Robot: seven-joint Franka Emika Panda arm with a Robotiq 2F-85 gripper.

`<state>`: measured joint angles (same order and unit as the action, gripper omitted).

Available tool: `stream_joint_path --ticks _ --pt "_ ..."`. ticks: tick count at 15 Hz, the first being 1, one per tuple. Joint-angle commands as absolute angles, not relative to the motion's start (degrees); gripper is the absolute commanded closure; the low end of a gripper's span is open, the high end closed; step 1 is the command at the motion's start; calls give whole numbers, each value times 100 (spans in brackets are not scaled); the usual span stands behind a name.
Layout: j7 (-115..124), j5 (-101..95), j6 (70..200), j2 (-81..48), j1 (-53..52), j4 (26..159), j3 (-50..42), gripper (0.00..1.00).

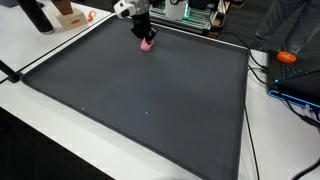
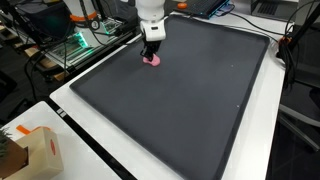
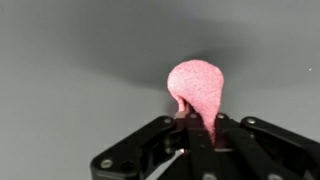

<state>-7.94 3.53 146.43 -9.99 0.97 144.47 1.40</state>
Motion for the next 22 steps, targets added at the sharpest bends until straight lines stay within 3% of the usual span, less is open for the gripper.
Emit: stream_joint_path --ticks 1,3,4,6,8,15,22 --pt "-934 510 14630 -1016 133 14465 191 99" --pt "-829 458 14542 -1026 113 14436 173 99" --pt "-750 382 14530 -1022 94 14432 151 70" --pt "-733 399 14520 -1001 95 14433 152 69" --pt "-785 428 14502 -979 106 14436 164 60" --pt "-1109 1239 14262 -768 209 14453 281 3" --pt "-1016 848 14201 -355 -13 14582 278 0"
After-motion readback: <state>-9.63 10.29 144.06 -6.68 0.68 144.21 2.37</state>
